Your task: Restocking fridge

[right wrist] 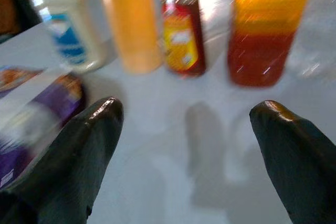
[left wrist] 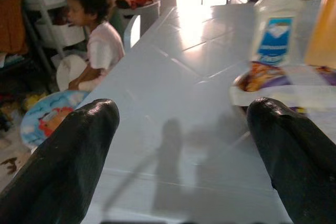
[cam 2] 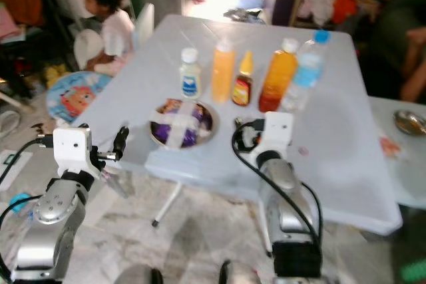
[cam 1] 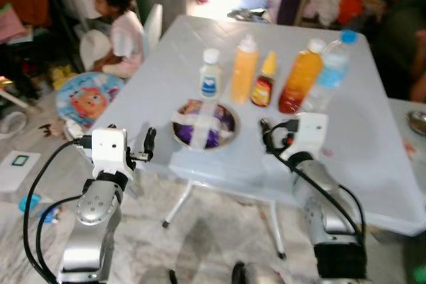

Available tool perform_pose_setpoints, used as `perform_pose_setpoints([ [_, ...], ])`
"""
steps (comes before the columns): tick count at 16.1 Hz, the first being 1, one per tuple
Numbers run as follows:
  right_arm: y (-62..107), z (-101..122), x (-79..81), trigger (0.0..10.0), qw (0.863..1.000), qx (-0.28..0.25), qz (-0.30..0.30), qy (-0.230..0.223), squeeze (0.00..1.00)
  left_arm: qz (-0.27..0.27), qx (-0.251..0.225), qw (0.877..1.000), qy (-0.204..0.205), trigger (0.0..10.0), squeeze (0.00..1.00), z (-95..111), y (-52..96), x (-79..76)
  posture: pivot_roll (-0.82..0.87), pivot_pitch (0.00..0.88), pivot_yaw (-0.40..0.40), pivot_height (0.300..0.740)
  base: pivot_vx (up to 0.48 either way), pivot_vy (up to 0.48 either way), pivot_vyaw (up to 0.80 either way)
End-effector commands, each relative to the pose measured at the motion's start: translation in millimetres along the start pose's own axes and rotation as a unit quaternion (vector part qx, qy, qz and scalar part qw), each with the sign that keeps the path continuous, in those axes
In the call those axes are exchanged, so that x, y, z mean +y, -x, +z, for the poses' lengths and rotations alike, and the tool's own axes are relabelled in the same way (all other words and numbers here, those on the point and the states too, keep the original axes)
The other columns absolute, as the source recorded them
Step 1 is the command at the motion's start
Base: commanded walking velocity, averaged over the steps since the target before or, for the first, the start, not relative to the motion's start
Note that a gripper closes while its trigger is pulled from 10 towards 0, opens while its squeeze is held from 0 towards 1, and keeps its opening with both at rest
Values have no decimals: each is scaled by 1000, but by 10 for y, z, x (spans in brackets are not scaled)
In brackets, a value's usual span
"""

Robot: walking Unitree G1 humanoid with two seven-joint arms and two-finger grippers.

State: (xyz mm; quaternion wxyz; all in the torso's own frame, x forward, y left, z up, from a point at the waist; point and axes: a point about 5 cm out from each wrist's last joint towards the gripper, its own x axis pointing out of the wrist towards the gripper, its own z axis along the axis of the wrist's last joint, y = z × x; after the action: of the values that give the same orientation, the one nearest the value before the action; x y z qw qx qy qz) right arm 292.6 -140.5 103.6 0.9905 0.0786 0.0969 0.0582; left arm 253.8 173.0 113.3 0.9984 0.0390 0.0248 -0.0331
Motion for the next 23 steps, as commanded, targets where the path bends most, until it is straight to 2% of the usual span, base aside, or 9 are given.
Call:
perform_pose_setpoints([
  [1, -55, 39, 57, 10000, 1000, 2, 22, -6, 0, -4, -4, 1000, 2, 10000, 0, 24, -10, -12, 6, 27, -4, 740, 0, 0, 0],
  [5, -154, 122, 97, 10000, 999, -6, 40, -4, 0, -12, -5, 1000, 4, 10000, 0, 34, -26, -49, 7, 31, 0, 740, 0, 0, 339],
  [9, -144, 105, -59, 10000, 999, -15, -29, -5, 0, -20, 0, 1000, 11, 10000, 0, 1, 2, -68, -23, 18, 7, 740, 0, 0, 200],
  [14, -131, 119, -89, 10000, 999, -24, -49, 2, 0, -32, -7, 999, 13, 10000, 0, 28, -73, -118, -35, 4, 14, 740, 0, 0, 0],
  [23, -163, 172, -180, 10000, 997, -28, -75, -2, 0, -36, -6, 999, 12, 10000, 0, 24, -83, -143, -27, 12, 12, 740, 0, 0, 0],
])
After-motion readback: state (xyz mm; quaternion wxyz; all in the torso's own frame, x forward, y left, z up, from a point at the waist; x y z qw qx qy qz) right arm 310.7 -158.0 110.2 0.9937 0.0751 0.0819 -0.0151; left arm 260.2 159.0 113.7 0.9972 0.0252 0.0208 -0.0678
